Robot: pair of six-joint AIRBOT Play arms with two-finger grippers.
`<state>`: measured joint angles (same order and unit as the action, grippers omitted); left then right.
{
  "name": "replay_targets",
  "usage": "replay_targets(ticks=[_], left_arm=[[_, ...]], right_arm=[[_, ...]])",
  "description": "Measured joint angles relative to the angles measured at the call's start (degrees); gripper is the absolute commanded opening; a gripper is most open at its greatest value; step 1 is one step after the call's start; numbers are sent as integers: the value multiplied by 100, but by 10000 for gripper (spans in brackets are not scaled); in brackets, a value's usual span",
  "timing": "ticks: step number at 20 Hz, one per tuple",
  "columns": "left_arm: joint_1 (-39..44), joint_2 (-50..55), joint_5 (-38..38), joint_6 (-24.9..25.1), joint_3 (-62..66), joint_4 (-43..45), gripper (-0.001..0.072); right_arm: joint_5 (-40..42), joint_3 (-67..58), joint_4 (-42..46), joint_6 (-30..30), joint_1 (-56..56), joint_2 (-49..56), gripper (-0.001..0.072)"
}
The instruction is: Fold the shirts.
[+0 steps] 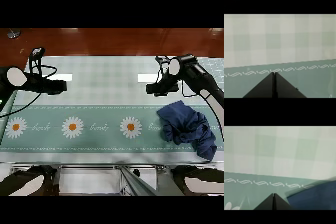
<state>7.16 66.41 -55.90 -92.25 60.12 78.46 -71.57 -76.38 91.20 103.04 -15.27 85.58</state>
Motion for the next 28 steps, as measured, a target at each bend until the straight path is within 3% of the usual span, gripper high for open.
replay_targets(ticks=[18,19,20,21,22,26,28], left_arm=[[0,0,-2,0,0,0,23],[0,2,0,0,0,0,24],[0,11,2,0,0,0,114],[0,17,9,0,0,0,571],[0,24,24,0,0,0,705],[-24,28,-170,44,31,2,703],[-35,-87,-448,299,24,2,703]], right_arm=[[44,0,11,-2,0,0,36],[63,0,35,-2,0,0,125],[59,-4,74,0,0,0,505],[13,-31,129,0,0,0,624],[-109,-76,197,-22,0,0,632],[-1255,-155,1123,-251,37,-243,632],[-1486,87,1604,-111,225,-732,632]])
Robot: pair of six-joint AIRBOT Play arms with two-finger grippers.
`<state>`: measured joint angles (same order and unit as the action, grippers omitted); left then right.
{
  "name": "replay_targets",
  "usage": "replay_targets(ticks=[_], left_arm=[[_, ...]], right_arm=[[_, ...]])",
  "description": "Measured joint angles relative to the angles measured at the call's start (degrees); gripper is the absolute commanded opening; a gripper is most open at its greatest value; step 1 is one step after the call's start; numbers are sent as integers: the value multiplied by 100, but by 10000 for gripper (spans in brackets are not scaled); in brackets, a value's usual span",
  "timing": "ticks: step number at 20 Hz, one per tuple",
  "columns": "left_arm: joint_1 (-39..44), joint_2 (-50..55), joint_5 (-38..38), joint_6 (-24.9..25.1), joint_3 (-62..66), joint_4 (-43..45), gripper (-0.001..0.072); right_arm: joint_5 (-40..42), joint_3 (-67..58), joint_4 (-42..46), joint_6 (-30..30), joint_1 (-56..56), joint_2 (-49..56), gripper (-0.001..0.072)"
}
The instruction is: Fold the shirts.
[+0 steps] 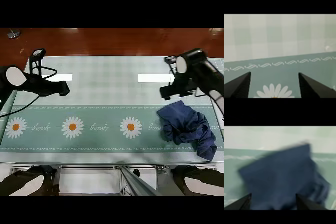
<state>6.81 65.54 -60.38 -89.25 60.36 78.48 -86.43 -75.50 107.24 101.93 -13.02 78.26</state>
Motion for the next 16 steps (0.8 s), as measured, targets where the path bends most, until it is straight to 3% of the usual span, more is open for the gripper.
replay_targets(ticks=[7,13,14,15,16], left_arm=[[17,-1532,-308,592,-1294,-793,703],[122,-1965,114,511,-2354,-1307,703],[129,-1941,173,476,-2424,-1329,703],[133,-1919,232,439,-2465,-1349,703],[136,-1886,315,407,-2503,-1379,703]], right_arm=[[765,2719,365,1082,1397,-2610,632],[1751,4262,-376,905,2223,-2767,607],[1899,4306,-457,813,2282,-2616,522],[1978,4310,-560,704,2326,-2457,350],[2046,4288,-669,575,2354,-2288,118]])
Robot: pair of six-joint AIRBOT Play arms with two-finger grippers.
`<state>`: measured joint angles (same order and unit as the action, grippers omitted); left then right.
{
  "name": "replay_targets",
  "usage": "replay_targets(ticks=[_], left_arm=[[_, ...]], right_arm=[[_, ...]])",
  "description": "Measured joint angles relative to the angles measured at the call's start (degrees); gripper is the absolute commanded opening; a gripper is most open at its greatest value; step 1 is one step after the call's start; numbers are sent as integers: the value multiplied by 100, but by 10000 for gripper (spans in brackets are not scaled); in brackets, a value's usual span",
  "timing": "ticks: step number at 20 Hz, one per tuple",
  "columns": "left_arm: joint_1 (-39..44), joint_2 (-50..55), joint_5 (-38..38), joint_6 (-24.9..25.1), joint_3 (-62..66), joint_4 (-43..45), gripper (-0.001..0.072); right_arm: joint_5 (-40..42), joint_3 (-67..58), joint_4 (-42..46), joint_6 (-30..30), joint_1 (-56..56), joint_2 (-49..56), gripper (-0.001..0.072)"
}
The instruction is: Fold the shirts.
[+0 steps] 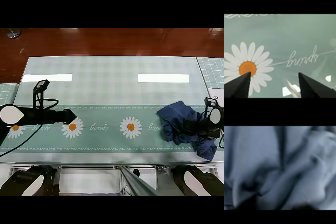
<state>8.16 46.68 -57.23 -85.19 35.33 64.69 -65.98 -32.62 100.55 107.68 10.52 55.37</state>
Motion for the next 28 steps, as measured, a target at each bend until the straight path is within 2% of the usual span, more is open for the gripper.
replay_targets(ticks=[1,4,8,10,15,22,25,28], left_arm=[[4,28,46,-31,-24,-2,703],[-31,74,50,79,9,153,702],[-310,-166,-610,227,367,1145,702],[-455,-452,-863,223,433,1342,702],[-590,-1226,-955,136,271,654,703],[-616,-1467,-778,94,13,297,702],[-616,-1486,-608,94,-20,256,702],[-621,-1491,-485,94,-26,234,702]], right_arm=[[57,-42,-125,-131,26,155,32],[109,-382,-490,-428,57,391,32],[-55,-1676,-769,-741,74,160,32],[-76,-2396,-1099,-885,74,-92,32],[37,-3974,-1956,-1491,74,-796,31],[-138,-5925,-3379,-2402,33,-1095,31],[-457,-6220,-3788,-2588,-474,-1038,32],[-911,-6310,-3797,-2570,-1513,-730,32]])
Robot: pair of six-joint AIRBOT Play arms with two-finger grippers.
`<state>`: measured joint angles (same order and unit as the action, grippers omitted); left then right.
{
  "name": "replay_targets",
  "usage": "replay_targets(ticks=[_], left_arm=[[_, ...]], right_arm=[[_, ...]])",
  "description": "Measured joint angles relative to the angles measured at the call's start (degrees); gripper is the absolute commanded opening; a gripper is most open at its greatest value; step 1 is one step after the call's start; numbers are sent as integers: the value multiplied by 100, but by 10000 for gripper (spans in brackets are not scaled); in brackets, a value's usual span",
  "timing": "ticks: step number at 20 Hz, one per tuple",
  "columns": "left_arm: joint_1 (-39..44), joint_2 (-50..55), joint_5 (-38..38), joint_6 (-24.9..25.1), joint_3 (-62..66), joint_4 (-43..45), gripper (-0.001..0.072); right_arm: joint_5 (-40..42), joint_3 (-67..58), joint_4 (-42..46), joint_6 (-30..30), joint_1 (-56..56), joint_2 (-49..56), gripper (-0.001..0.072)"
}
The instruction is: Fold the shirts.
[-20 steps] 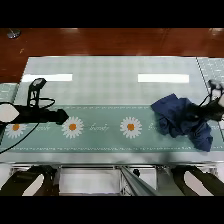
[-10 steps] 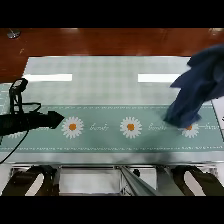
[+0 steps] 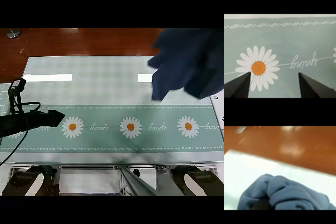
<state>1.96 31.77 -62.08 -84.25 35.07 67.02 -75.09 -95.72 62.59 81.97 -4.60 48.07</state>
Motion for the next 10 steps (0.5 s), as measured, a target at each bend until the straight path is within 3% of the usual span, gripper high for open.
replay_targets(ticks=[4,10], left_arm=[[0,0,48,0,-4,0,702],[0,0,42,0,-7,-2,702]], right_arm=[[-173,439,170,313,-1451,651,32],[940,1733,153,726,-3130,2284,41]])
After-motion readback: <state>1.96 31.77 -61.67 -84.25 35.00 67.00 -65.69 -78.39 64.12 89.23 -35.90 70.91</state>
